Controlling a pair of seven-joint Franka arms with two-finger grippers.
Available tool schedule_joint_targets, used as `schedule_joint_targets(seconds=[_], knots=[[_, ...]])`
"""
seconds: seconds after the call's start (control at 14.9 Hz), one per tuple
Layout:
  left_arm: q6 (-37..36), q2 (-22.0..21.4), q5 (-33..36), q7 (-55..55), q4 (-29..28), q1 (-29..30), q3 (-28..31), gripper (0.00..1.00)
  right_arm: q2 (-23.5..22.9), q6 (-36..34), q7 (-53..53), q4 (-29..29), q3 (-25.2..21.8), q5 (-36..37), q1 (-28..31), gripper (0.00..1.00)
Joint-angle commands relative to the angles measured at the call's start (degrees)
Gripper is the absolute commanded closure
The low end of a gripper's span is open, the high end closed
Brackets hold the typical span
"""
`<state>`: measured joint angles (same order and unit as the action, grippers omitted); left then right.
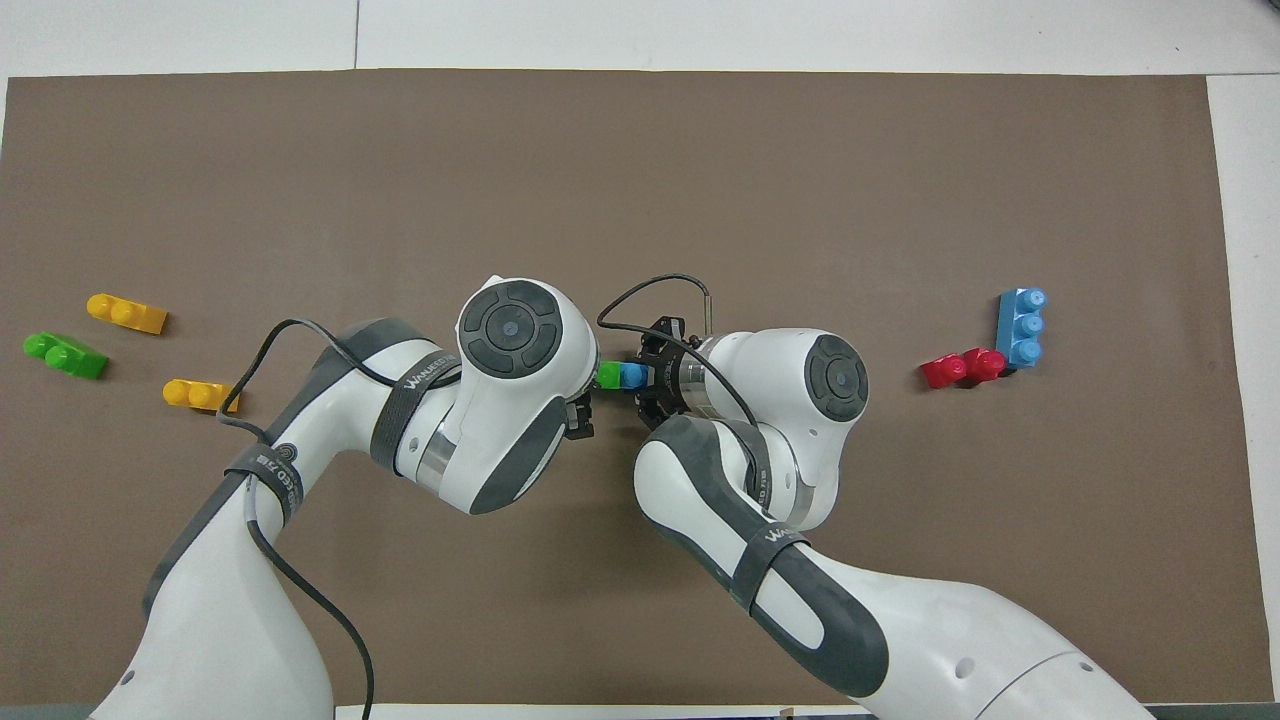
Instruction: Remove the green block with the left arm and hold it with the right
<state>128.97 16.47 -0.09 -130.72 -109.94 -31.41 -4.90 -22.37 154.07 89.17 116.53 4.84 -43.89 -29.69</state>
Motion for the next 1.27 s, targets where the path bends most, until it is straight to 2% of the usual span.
schedule_joint_targets(seconds=[0.0, 0.27, 0.33, 0.54, 0.6, 0.67, 1.0, 1.21], knots=[[1.3, -0.1, 1.1, -1.6, -0.6, -1.2, 0.9, 0.00, -0.5, 1.2, -0.7, -0.3, 0.2, -1.6, -0.1, 1.00], [1.3, -0.1, 1.1, -1.6, -0.6, -1.7, 0.9, 0.00, -0.5, 1.2, -1.2, -0.1, 0.2, -1.6, -0.1, 1.00], [1.3, -0.1, 1.1, -1.7, -0.6, -2.0, 0.9, 0.06, -0.5, 1.2, -1.2, -0.1, 0.2, -1.6, -0.1, 1.00], [1.4, -0.2, 3.1, -1.9, -1.1, -2.5, 0.9, 0.53, -0.5, 1.2, -1.1, 0.2, 0.2, -1.6, 0.0, 1.00], [1.4, -0.2, 3.5, -1.8, -1.0, -2.4, 0.8, 0.81, -0.5, 1.2, -1.1, 0.2, 0.2, -1.6, -0.1, 1.00], [1.4, -0.2, 4.0, -1.7, -1.0, -2.4, 0.8, 0.99, -0.4, 1.2, -1.1, 0.2, 0.2, -1.6, -0.1, 1.00], [0.7, -1.0, 4.0, -1.2, -0.4, -1.7, 0.7, 1.00, -0.4, 1.2, -1.2, 0.2, 0.2, -1.6, -0.1, 1.00], [-1.1, -3.7, 4.0, -1.0, -0.5, -0.9, 0.8, 1.00, -0.4, 1.2, -1.3, 0.3, 0.2, -1.6, -0.1, 1.00]])
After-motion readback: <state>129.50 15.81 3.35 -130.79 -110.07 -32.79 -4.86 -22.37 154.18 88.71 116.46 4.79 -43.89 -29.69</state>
